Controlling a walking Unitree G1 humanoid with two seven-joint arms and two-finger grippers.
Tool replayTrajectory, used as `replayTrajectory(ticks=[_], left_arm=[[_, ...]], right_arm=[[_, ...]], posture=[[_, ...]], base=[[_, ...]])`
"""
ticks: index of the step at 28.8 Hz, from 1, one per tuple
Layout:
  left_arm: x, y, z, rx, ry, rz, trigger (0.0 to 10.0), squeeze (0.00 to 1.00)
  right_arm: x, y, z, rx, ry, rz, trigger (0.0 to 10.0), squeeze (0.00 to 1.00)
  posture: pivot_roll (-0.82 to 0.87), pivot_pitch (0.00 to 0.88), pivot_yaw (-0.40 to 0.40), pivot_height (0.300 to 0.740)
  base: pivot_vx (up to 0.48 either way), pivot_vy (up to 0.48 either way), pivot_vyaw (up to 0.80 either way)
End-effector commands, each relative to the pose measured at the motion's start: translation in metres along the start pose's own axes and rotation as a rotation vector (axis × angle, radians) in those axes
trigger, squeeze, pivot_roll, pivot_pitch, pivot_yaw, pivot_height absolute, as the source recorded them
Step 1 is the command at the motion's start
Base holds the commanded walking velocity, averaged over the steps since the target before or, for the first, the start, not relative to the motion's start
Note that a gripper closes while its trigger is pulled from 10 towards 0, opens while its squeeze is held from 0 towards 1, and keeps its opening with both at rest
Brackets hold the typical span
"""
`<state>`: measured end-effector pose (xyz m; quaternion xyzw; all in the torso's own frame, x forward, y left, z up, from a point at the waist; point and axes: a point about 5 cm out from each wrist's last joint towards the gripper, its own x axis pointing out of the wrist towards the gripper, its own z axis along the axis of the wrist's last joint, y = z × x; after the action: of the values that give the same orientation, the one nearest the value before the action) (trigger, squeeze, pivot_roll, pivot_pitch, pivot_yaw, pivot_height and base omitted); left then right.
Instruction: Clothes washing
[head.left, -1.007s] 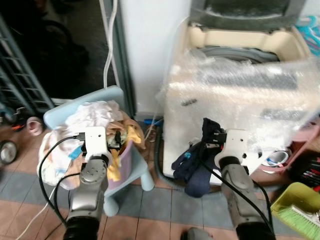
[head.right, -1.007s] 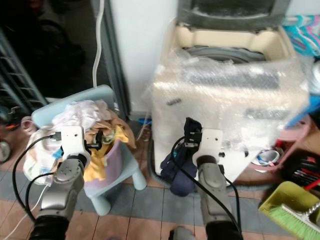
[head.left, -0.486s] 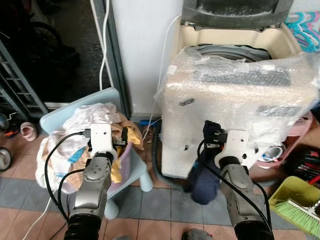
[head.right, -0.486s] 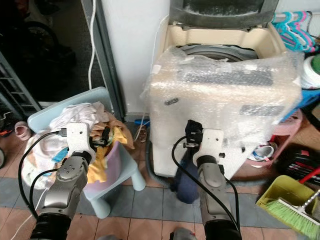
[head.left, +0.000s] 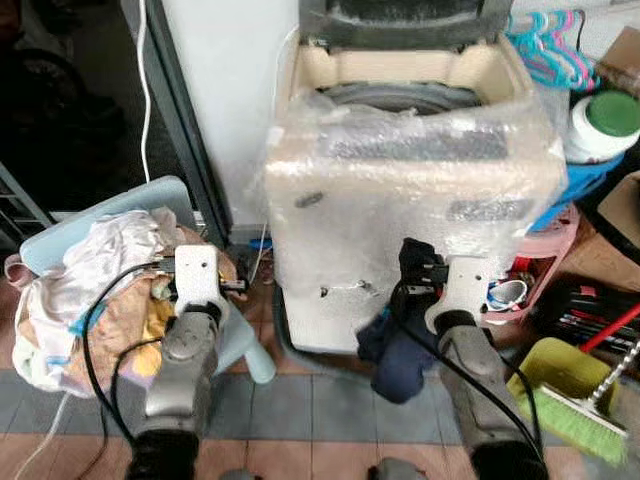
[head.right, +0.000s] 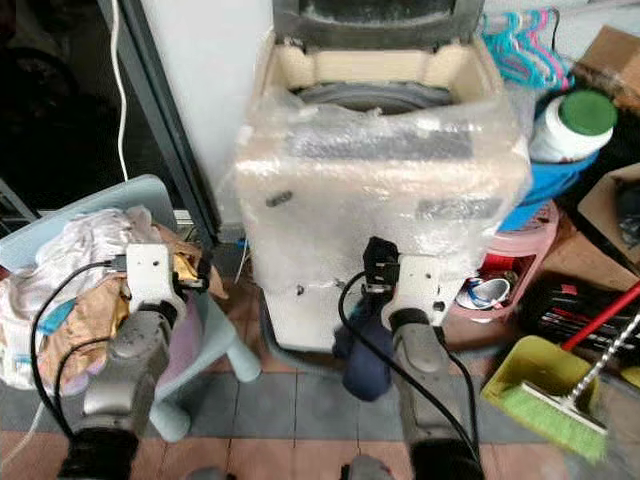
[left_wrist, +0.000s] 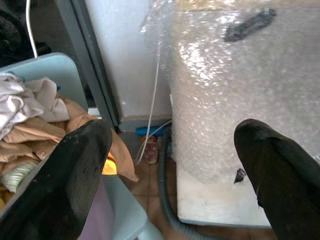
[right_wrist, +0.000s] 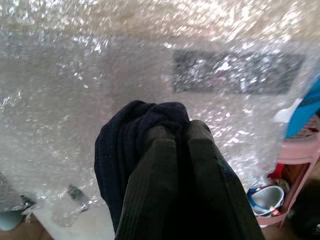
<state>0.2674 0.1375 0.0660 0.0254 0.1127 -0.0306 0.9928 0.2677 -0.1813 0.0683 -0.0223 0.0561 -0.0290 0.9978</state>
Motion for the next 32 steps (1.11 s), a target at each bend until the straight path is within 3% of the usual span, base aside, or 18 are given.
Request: replayTrajectory(ticks=[1,5,9,20,32], left_arm=[[-0.006,0.016,0.004,0.054,-0.027,0.022,10.0,0.0],[-0.015,0.026,-0.006,0.049,-0.005,0.027,10.0,0.0],[-0.009,0.027,-0.021,0.028,0.015,-0.005,10.0,0.0],[0.0,0.023,-0.022,0.057,-0.01,-0.026,10.0,0.0],[-0.011,0.025,-0.032,0.049,0.01,-0.003,10.0,0.0]], right_arm=[[-0.002,0.007,0.014,0.011,-0.064,0.03,10.0,0.0],[-0.008,0.005,0.012,0.03,-0.062,0.02,10.0,0.0],[-0.01,0.009,-0.004,0.008,-0.031,0.017,10.0,0.0],[-0.006,0.019,-0.007,0.0,-0.027,0.043,10.0,0.0],[-0.016,0.014,-0.016,0.008,-0.011,0.013,10.0,0.0]], posture=[[-0.07,0.0,0.048,0.74],[-0.08,0.0,0.05,0.74],[-0.09,0.0,0.053,0.74],[-0.09,0.0,0.068,0.74],[-0.09,0.0,0.061,0.74]], base=[[0.0,0.0,0.0],[0.0,0.0,0.0],[0.0,0.0,0.0],[0.0,-0.239,0.0],[0.0,0.0,0.0]])
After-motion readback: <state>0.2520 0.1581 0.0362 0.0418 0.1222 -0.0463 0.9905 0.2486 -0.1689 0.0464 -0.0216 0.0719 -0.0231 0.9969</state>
